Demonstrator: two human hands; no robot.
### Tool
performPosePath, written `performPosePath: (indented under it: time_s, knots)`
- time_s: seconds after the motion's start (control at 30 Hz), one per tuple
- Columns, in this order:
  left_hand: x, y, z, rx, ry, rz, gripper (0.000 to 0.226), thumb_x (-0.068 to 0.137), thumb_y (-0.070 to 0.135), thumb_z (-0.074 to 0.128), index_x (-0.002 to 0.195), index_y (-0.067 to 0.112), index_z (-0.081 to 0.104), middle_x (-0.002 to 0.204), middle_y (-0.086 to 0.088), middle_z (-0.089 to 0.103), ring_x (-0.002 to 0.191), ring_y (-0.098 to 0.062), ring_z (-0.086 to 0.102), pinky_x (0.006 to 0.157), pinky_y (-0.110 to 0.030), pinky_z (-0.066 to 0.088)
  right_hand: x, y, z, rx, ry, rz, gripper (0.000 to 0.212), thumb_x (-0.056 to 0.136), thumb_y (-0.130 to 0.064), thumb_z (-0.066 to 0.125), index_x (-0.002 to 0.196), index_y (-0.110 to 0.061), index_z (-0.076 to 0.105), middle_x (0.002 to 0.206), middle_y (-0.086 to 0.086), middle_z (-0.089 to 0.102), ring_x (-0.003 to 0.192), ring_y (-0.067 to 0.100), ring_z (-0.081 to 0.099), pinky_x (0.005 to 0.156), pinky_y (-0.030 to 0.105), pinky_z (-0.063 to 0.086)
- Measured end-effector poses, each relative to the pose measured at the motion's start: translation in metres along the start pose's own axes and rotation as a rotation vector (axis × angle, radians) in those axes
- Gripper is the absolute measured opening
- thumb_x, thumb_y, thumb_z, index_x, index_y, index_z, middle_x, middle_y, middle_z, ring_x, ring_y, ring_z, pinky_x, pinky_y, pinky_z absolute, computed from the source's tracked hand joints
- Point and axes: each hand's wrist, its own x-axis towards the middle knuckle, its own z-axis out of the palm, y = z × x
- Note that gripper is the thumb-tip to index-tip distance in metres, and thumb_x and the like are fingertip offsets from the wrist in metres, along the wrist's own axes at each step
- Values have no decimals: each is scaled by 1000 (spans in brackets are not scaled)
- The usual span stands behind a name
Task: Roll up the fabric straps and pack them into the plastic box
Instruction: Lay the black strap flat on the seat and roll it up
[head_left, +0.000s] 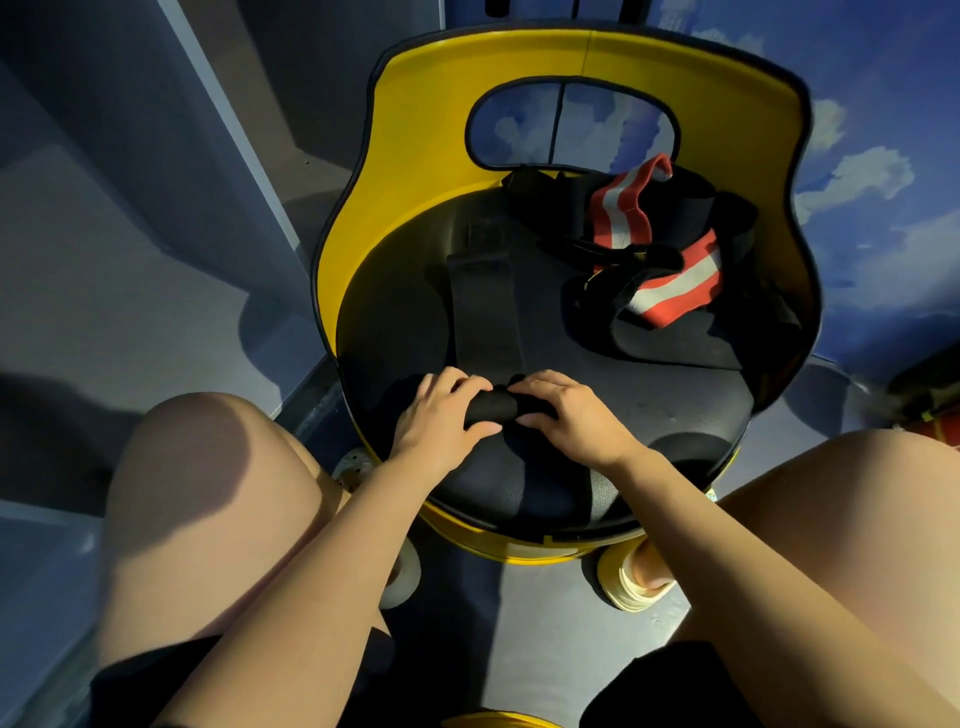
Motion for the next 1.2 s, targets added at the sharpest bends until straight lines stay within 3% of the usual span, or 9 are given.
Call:
performPosePath:
  time_s: [0.17, 0.33, 0.57, 0.67, 0.87, 1.1, 1.2]
  knots:
    - [-3, 1, 4, 101, 36, 9, 48, 88, 32, 61, 131, 32, 40, 134, 5, 36, 123, -20, 36, 90, -34, 43, 4, -1, -2, 84, -55, 104, 40, 88, -15, 62, 128, -13, 55, 116, 3, 50, 114, 18, 49, 93, 9, 27]
    - [-1, 1, 5, 60, 40, 29, 44, 90, 30, 59, 131, 29, 43, 132, 6, 39, 119, -20, 39, 92, -34, 43, 6, -3, -5, 137, -104, 197, 39, 90, -21, 60, 129, -19, 55, 113, 3, 50, 110, 19, 51, 92, 16, 32]
    - [-6, 9, 12, -111, 120, -120, 47, 92, 25, 57, 138, 26, 45, 135, -1, 39, 125, -18, 40, 99, -29, 41, -2, -15, 6, 330, 226, 431, 42, 83, -25, 70, 122, -11, 62, 114, 8, 68, 108, 15, 62, 83, 10, 40]
    - [-7, 13, 15, -120, 128, -149, 48, 93, 24, 55, 139, 27, 43, 137, -1, 39, 128, -17, 38, 100, -27, 38, -6, -21, 14, 324, 265, 426, 41, 87, -23, 66, 124, -8, 60, 117, 10, 67, 112, 17, 61, 85, 10, 38]
    - [-8, 18, 17, -61, 97, -192, 49, 96, 26, 49, 143, 30, 35, 142, -2, 33, 129, -19, 36, 97, -28, 40, -7, -25, 17, 265, 274, 405, 41, 90, -27, 61, 126, -7, 58, 120, 9, 66, 112, 21, 62, 94, 26, 45]
    - [-1, 16, 6, 14, 43, -120, 48, 96, 26, 50, 142, 23, 38, 137, 0, 36, 124, -21, 37, 96, -31, 40, -5, -21, 13, 240, 260, 373, 40, 91, -28, 60, 127, -10, 58, 122, 9, 64, 114, 22, 59, 90, 17, 39]
    - [8, 10, -2, -27, -13, -99, 47, 94, 28, 54, 139, 21, 43, 131, 1, 40, 122, -22, 39, 96, -33, 39, -3, -18, 14, 186, 275, 271, 37, 91, -29, 59, 124, -13, 58, 116, 4, 58, 107, 18, 57, 86, 17, 38]
